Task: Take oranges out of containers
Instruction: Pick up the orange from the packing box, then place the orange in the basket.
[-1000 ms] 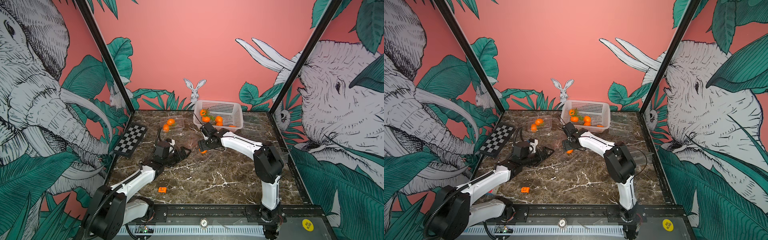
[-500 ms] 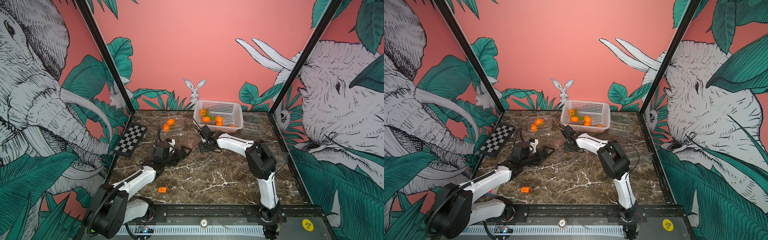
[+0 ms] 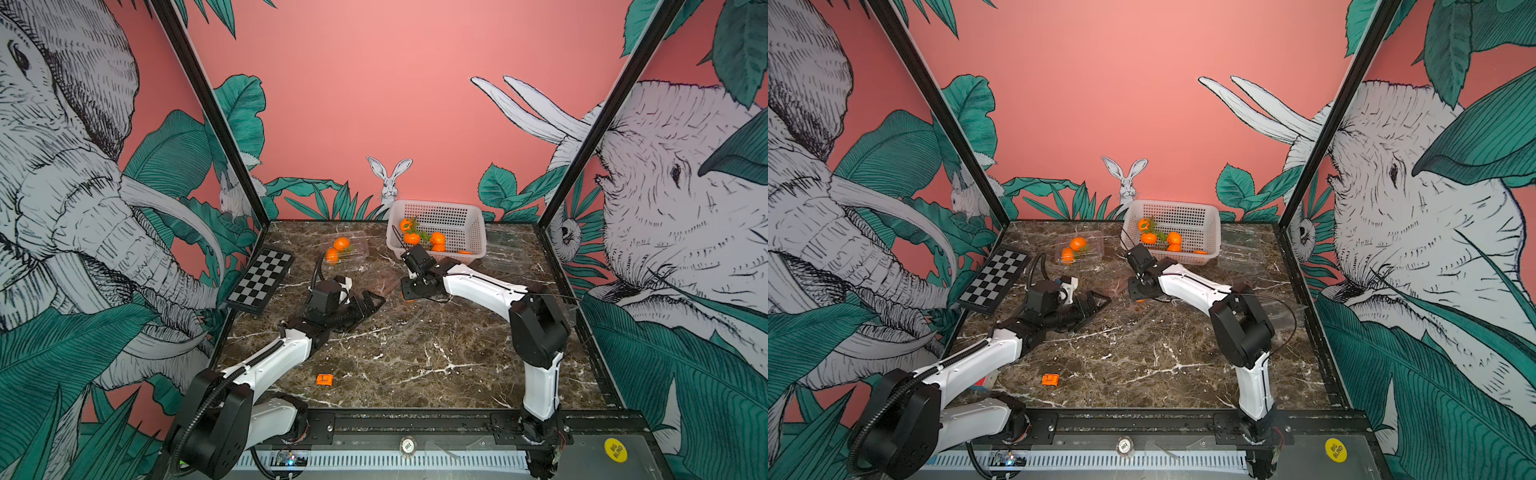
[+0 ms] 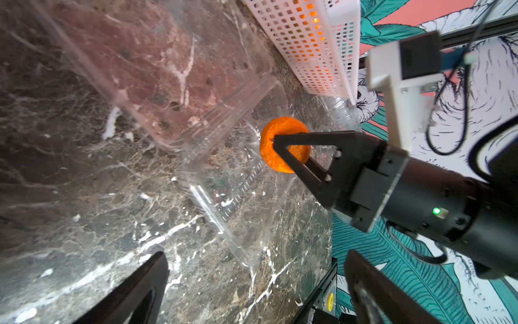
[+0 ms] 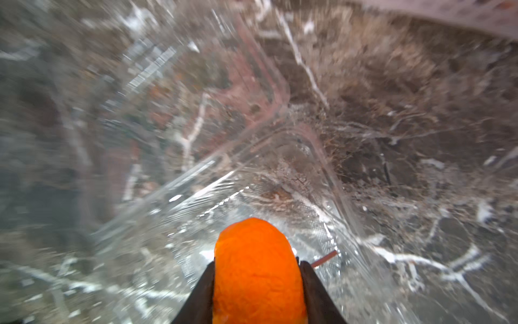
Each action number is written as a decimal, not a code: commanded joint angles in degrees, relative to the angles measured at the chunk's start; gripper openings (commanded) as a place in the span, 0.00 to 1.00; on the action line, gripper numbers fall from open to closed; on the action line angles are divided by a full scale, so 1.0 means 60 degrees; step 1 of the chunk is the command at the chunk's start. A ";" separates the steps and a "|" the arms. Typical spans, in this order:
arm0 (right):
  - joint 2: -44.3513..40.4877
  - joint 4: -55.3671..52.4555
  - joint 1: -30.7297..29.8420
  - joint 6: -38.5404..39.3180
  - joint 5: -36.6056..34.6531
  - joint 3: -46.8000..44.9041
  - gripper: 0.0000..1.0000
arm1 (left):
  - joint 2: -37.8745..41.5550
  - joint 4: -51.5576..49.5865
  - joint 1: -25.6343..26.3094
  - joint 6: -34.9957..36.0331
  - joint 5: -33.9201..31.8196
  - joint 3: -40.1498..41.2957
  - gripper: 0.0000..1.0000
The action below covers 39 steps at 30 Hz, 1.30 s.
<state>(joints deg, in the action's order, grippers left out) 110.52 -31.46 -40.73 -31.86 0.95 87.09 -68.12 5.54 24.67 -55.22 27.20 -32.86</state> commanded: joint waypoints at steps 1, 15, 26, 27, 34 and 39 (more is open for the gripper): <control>-0.0843 -0.0299 0.0454 -0.0658 0.0293 0.0311 0.39 | 0.0126 -0.0806 0.0048 0.0540 0.0305 -0.1037 0.99; 0.0669 -0.0627 0.3591 -0.1235 0.1321 0.3248 0.41 | -0.4099 -0.1828 0.0987 0.1245 0.0395 -0.6281 0.99; 0.3457 -0.1705 0.4380 -0.0428 0.0934 0.6113 0.45 | -0.6464 -0.1711 0.1291 0.1030 0.0612 -0.8178 0.99; 0.3613 -0.1796 0.4400 -0.0378 0.0872 0.6277 0.45 | -0.6526 -0.1736 0.1294 0.1015 0.0621 -0.8201 0.99; 0.4022 -0.1973 0.4620 -0.0069 0.0796 0.6735 0.58 | -0.6371 -0.2198 0.1294 0.1190 0.0395 -0.8005 0.99; 0.3739 -0.1961 0.4723 0.0058 0.1427 0.7106 0.66 | -0.6065 -0.3463 0.1351 0.1620 -0.0262 -0.8315 0.99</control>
<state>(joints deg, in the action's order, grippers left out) 134.96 -42.78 -12.99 -32.82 7.60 127.74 -108.62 -8.88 32.36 -47.86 28.53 -80.60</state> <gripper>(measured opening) 0.650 0.991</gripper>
